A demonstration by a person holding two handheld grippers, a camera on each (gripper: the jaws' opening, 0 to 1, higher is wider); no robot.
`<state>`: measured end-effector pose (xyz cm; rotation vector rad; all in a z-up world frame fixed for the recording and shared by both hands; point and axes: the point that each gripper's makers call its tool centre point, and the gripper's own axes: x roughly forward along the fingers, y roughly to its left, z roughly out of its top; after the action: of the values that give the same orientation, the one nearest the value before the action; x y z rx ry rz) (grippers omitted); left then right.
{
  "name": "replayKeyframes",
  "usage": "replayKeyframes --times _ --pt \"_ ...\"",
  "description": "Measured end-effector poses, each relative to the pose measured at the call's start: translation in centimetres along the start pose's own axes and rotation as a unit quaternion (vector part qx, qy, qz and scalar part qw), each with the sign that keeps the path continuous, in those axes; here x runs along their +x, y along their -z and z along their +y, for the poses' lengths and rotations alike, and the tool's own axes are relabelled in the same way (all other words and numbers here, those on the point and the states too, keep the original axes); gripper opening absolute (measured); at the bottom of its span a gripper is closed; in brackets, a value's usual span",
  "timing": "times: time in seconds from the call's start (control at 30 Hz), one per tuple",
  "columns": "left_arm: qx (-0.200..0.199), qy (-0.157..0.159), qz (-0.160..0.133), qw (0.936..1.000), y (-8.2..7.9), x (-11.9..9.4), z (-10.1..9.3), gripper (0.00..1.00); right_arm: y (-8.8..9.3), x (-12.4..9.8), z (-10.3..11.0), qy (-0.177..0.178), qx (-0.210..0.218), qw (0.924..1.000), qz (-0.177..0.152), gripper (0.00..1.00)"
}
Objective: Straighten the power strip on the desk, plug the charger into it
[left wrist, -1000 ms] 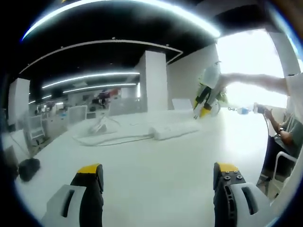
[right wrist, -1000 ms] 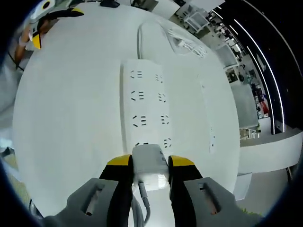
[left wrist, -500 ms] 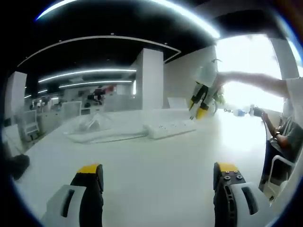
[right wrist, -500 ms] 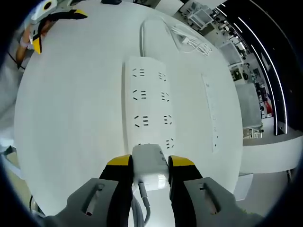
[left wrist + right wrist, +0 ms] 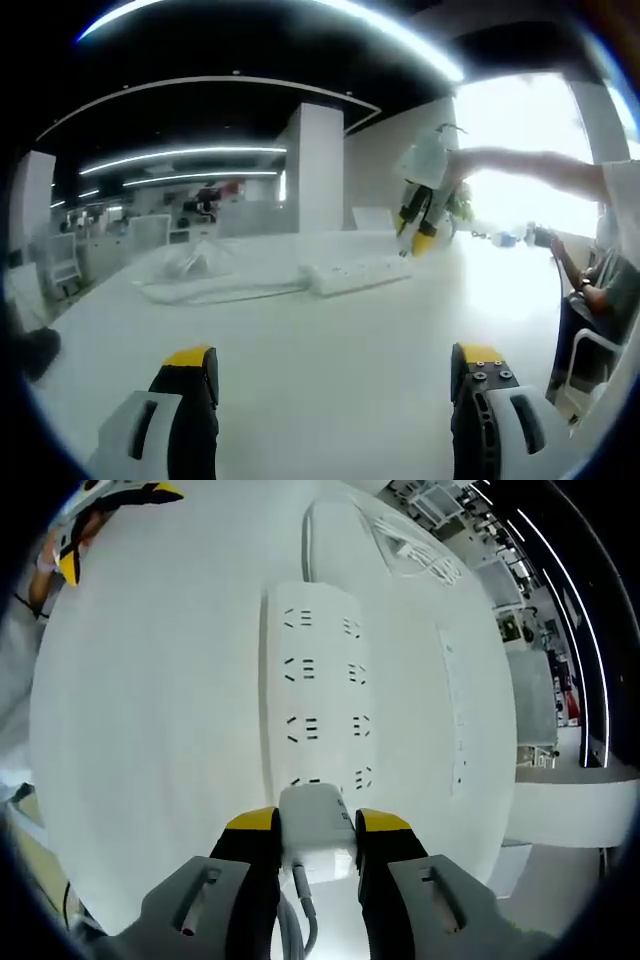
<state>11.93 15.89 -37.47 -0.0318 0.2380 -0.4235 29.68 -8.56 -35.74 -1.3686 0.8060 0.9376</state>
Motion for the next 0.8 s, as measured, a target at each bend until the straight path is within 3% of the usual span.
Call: replayKeyframes --times 0.8 --pt "-0.006 -0.002 -0.001 1.0 0.3 -0.1 0.4 0.99 0.2 1.1 -0.7 -0.002 -0.025 0.9982 0.055 0.27"
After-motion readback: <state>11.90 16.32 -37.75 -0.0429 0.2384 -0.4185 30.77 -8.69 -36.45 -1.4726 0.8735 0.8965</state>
